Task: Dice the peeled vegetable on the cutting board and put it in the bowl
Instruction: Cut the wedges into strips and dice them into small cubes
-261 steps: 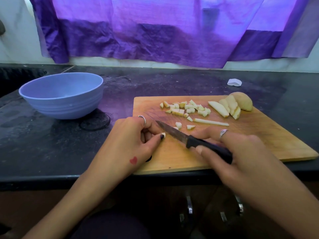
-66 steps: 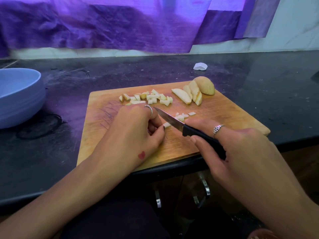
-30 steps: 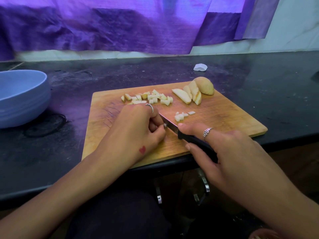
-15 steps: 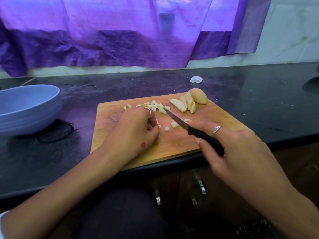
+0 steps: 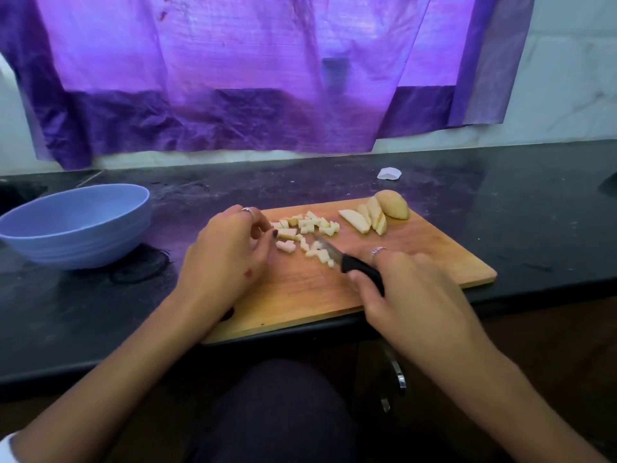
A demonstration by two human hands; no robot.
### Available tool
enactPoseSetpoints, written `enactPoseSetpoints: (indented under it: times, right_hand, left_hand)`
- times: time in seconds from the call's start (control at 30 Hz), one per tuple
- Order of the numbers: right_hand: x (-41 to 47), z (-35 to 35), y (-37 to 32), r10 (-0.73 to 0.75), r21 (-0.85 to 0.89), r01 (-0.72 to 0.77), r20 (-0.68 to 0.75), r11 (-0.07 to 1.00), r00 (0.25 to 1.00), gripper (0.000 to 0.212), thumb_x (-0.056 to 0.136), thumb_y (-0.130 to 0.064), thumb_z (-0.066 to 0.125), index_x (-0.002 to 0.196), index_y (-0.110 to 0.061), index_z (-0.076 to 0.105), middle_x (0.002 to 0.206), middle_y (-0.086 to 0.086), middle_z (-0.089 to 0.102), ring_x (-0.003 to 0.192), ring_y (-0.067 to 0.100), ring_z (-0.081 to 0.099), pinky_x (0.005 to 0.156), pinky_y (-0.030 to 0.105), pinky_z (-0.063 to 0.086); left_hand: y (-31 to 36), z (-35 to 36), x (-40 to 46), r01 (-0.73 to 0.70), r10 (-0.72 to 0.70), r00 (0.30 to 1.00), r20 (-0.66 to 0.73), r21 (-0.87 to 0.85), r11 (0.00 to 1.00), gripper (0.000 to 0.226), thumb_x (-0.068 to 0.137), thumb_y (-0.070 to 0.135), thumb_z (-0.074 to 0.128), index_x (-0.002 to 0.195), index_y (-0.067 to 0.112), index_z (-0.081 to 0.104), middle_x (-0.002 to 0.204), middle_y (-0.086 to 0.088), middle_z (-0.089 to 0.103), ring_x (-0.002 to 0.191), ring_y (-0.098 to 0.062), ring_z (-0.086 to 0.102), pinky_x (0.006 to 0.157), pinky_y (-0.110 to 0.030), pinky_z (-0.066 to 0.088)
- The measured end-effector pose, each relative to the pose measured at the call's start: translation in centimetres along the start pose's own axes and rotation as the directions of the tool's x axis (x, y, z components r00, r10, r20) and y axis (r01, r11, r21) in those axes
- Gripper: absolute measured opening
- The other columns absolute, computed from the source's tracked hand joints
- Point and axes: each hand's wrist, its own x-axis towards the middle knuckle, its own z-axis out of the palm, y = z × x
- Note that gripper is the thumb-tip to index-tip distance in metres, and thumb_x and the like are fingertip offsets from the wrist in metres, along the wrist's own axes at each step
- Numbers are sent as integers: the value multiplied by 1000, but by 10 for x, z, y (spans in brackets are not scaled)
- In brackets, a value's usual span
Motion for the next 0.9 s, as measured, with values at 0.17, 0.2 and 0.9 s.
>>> enactPoseSetpoints:
  times: [0.17,0.2,0.9]
  right_hand:
    - [16,-9,22,-47,147,53,-44,988,998,30,91,-39,55,120,-36,59,98,-6,64,83,12,53,72,29,41]
    - [17,-15,34,-65,177,72,-44,982,997,24,88,-41,59,111,-36,64,92,-7,65,80,13,55,71,31,43]
    - [82,-10,92,-293,264,254,122,931,948,16,83,-36,69,99,-37,68,90,-14,66,86,10,59,79,32,45]
  left_hand:
    - [-18,-12,-14,7,-8,999,-36,-21,1000,9,90,26,57,94,23,64,90,6,57,89,-18,55,77,-40,48]
    - [-21,-13,-15,12,-13,999,-35,-19,1000,10,89,26,57,94,22,65,90,6,58,89,-18,55,78,-40,47]
    - [5,-62,-57,66,-55,992,-112,96,993,9,87,18,61,93,16,69,88,1,61,84,-15,57,78,-34,48]
